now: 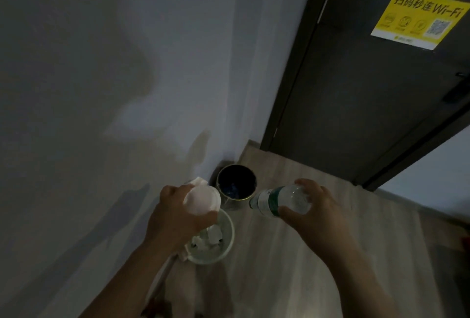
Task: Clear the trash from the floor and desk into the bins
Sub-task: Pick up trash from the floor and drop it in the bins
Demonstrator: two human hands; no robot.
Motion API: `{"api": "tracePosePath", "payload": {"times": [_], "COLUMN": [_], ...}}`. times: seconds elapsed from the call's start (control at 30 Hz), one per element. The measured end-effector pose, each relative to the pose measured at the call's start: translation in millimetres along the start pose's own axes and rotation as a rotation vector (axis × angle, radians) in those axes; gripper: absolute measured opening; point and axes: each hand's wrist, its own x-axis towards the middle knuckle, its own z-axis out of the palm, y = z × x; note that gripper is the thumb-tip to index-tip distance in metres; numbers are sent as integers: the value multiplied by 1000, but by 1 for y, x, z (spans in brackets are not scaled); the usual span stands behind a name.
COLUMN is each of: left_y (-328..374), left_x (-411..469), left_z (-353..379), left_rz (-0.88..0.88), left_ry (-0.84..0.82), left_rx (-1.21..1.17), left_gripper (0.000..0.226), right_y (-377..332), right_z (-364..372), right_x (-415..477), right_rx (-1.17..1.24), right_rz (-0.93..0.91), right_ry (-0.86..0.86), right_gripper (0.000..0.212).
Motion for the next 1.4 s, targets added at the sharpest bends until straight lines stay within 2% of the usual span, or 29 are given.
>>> {"api": "tracePosePath", "payload": {"times": [0.3, 0.5, 0.77, 0.93, 1.1, 1.23, 1.4], "left_y": [5, 13, -9, -49, -107, -153, -194], "left_x": [82, 121, 165, 190, 213, 230, 245], "left_z": [48, 93, 143, 182, 223, 252, 285], "left_rz": [-184, -341, -483, -541, -580, -641, -668], "left_ry": [-29, 15, -50, -92, -142, -194, -301], "left_rx": [16, 70, 165, 174, 228, 235, 221], "left_gripper": [100, 92, 91, 95, 111, 109, 99], "right_y": [45, 87, 141, 177, 210, 233, 261], "right_z": [38, 63, 136, 201, 276, 333, 384], "right_x": [132, 237, 337, 370, 388, 405, 424], "right_rx": [11, 0, -97, -89, -86, -154, -181], "right_rz": [-29, -30, -41, 40, 84, 65, 118], "right_ry": [-130, -289, -425, -439, -427, -405, -469], "right_gripper": [70, 71, 71, 70, 64, 64, 91]}}
